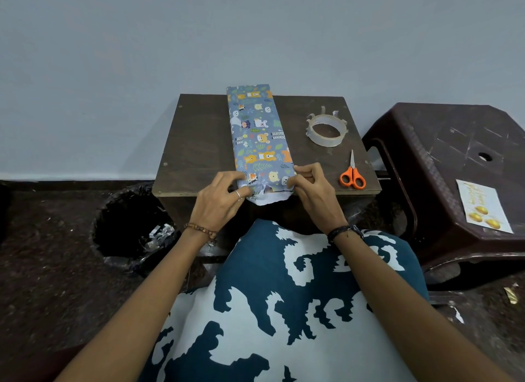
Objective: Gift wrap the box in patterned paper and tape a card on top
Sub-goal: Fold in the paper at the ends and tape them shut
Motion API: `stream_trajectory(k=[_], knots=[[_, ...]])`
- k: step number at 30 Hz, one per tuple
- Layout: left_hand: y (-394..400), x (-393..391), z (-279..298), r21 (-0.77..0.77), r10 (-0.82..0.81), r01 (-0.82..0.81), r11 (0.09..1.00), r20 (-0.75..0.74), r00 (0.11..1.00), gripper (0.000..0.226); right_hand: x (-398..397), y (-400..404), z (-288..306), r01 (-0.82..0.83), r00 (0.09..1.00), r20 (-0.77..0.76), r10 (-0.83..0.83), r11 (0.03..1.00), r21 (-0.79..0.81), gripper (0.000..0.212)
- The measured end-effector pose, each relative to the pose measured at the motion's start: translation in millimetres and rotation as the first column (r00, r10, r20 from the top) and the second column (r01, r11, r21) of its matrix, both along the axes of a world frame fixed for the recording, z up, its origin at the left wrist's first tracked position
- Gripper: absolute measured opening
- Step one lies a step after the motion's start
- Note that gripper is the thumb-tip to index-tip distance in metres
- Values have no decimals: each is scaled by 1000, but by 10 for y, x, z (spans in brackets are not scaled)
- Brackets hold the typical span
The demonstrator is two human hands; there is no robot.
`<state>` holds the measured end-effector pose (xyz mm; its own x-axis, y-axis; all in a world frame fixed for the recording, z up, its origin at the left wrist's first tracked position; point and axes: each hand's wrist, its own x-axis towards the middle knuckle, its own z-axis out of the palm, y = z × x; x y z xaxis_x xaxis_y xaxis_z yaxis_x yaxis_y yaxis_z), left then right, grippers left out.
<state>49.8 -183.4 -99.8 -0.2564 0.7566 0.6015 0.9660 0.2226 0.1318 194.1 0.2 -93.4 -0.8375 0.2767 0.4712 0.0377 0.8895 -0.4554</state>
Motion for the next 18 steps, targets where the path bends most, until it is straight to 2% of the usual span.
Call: stream_trajectory(k=[2,6,9,12,15,18], knots=[[0,7,6,3,3,-3,1000,7,1000,10,-2,-1,13,8,1000,-2,-8,1000,-27,15],[-5,4,9,6,-10,10,1000,-7,1000,4,7,25,12,27,999,-14,-28,998,-54,9],[-21,-37,-26,-2,-22,22,1000,-31,999,4,21,65,12,7,1000,-4,-7,1000,-22,8],[-25,-40,-44,16,-31,32,999,-53,998,11,30,119,24,-26,1000,16,24,997,75,11],[-32,-18,-63,47,-45,49,998,-69,997,17,40,163,14,-64,998,23,62,988,144,26],[-32,-16,-84,30,-64,66,997,-65,996,34,46,195,0,-89,995,56,80,980,177,30]])
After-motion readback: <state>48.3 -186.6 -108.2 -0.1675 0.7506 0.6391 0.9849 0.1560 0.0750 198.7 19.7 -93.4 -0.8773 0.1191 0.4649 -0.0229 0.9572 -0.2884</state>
